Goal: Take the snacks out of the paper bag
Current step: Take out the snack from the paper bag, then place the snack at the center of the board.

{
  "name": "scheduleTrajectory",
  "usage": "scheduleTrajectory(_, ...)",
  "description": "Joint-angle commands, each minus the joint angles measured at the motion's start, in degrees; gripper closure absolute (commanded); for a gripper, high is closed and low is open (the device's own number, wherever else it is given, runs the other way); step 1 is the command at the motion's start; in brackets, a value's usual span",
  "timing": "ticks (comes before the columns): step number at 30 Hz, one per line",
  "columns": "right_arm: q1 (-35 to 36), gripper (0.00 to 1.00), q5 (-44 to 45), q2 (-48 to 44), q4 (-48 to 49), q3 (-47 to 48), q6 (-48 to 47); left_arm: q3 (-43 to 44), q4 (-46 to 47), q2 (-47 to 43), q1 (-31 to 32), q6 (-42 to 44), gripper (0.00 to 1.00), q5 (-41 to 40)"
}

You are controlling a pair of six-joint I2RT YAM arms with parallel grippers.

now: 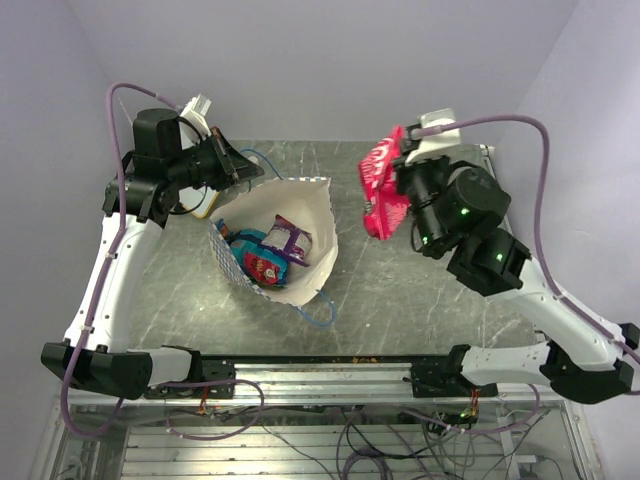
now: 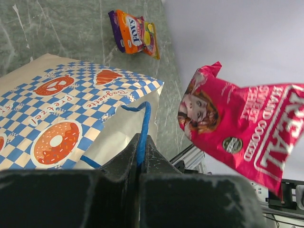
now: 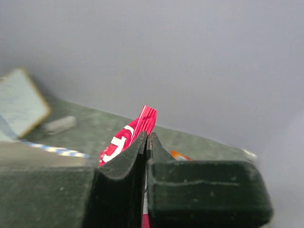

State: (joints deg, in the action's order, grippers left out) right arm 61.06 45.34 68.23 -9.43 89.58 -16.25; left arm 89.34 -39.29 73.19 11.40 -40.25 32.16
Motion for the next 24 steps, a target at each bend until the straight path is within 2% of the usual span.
scheduleTrajectory(1,-10.82,1.0,5.53,-6.17,2.2,-7.68,-2.56,2.18,-0.63,0.32,-0.15,1.22,0.93,-0.26)
scheduleTrajectory(3,-19.23,1.0,3.09,-9.26,1.94,-12.7,-0.95,2.16,-0.5,0.38,-0.15,1.16,0.93,-0.1)
scheduleTrajectory(8,-29.87,1.0,1.02,-15.41,5.97,-26.3,-5.66,2.39,-0.47,0.3,-0.15,1.18,0.93,0.19)
scheduleTrajectory(13,-39.54,1.0,-3.94,-16.43,6.1,-31.47,-12.43,2.51,-1.14,-0.1,-0.15,1.57,0.93,0.26)
scheduleTrajectory(15,-40.72,1.0,-8.06,-14.77,3.64,-31.74,-14.83,2.35,-1.21,-0.31,-0.15,1.66,0.93,0.23)
scheduleTrajectory(17,-40.67,1.0,-11.94,-11.55,-1.78,-31.79,-12.17,2.37,-1.4,-0.41,-0.13,1.83,0.93,0.12)
scheduleTrajectory(20,-38.27,1.0,-21.78,-3.08,-9.04,-31.77,1.8,2.08,-0.92,-0.58,-0.06,1.55,0.93,0.31)
scheduleTrajectory(21,-36.13,0.94,-23.44,0.25,-10.57,-31.23,7.81,2.11,-0.81,-0.52,-0.06,1.42,0.93,0.27)
scheduleTrajectory(24,-30.04,0.62,-28.66,8.27,-11.05,-28.79,21.05,2.75,-1.28,-0.39,-0.1,1.71,0.93,-0.13)
